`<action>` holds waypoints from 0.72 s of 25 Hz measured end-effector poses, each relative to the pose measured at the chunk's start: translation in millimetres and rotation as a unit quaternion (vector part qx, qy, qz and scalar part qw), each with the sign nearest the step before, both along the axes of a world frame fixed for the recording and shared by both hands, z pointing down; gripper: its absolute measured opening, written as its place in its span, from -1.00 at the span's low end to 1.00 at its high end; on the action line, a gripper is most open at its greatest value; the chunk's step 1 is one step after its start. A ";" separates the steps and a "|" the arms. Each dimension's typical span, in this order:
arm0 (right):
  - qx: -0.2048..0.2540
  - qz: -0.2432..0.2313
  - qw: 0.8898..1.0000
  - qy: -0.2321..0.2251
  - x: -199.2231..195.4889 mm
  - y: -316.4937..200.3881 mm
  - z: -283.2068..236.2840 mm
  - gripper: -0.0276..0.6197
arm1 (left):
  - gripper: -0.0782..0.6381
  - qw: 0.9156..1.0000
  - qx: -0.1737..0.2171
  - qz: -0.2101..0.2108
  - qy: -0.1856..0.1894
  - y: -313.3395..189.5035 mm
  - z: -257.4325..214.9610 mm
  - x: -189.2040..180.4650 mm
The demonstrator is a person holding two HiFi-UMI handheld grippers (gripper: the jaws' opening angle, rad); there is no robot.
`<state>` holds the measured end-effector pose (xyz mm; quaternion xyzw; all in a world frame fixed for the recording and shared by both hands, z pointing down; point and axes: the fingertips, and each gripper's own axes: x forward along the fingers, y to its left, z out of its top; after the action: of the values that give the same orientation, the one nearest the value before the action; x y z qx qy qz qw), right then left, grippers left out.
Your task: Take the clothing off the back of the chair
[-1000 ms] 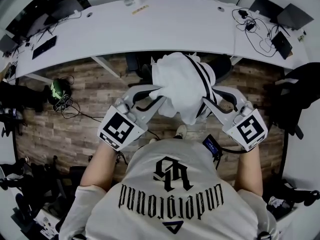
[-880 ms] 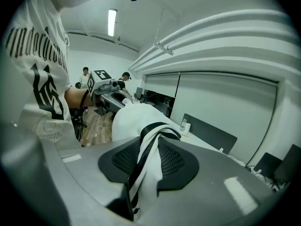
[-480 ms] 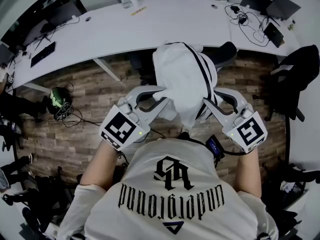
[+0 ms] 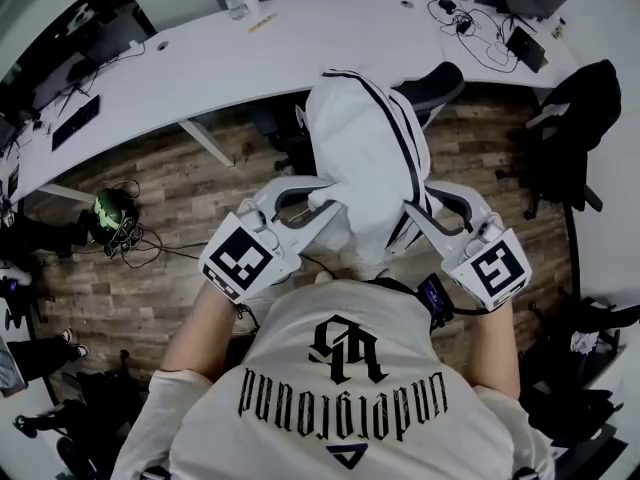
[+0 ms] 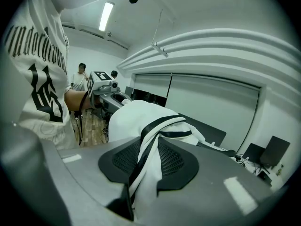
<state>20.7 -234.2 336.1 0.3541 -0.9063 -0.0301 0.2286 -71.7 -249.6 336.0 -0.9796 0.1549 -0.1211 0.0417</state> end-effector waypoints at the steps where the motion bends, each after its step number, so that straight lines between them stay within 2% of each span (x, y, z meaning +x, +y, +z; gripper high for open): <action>1: 0.002 0.001 1.000 0.000 0.9 3.2 -1.4 -0.59 | -0.52 1.000 0.000 0.000 0.001 3.5 -1.5 1.2; 9: 0.014 -0.006 1.000 -0.004 7.6 35.7 -10.1 -0.59 | -0.52 1.000 0.006 0.003 0.009 36.6 -10.7 13.7; 18: 0.018 -0.020 1.000 -0.016 65.6 95.9 -15.5 -0.59 | -0.52 1.000 -0.011 -0.017 0.002 100.1 -19.5 82.4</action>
<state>86.3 -138.3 320.6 0.3404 -0.9160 -0.0451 0.2076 10.7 -149.5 316.5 -0.9775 0.1702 -0.1215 0.0282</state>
